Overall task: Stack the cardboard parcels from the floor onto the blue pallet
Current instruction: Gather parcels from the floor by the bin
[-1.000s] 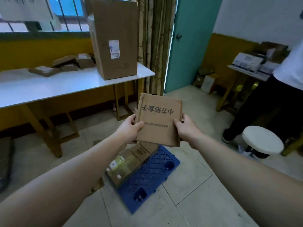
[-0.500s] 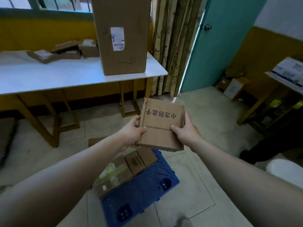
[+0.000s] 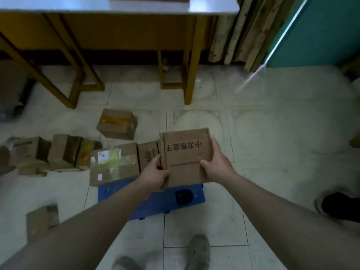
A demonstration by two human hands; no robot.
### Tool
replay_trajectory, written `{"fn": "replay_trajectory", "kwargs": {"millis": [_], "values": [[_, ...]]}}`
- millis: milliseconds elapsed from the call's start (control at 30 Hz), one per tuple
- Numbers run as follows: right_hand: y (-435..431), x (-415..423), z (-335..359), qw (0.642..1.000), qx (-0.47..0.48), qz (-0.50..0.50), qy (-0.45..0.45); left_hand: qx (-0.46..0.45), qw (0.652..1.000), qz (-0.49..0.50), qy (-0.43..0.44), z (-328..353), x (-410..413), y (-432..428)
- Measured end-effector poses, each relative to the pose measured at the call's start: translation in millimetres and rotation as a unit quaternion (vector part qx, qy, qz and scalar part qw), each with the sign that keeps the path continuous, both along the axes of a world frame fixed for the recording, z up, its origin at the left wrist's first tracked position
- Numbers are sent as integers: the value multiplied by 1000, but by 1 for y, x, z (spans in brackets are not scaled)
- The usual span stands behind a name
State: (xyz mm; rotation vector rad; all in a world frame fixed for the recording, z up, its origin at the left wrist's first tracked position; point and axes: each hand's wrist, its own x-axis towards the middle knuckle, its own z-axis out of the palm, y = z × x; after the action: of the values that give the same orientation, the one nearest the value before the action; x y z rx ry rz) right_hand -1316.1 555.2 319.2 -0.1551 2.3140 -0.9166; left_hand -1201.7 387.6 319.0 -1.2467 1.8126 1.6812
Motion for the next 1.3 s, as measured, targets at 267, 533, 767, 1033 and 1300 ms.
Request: {"fn": "replay_trajectory", "kwargs": {"millis": [267, 533, 767, 1033, 1300], "values": [[20, 5, -222, 996, -37, 57, -59, -20, 999, 2, -51, -222, 7, 27], [36, 14, -354, 996, -20, 73, -57, 16, 998, 8, -57, -346, 17, 50], [32, -6, -391, 996, 5, 66, -57, -11, 1000, -6, -2, -373, -4, 60], [30, -13, -386, 996, 28, 58, -62, 23, 997, -66, -45, -371, -10, 40], [11, 24, -218, 977, 87, 164, -108, -89, 984, -113, -102, -194, 66, -27]]}}
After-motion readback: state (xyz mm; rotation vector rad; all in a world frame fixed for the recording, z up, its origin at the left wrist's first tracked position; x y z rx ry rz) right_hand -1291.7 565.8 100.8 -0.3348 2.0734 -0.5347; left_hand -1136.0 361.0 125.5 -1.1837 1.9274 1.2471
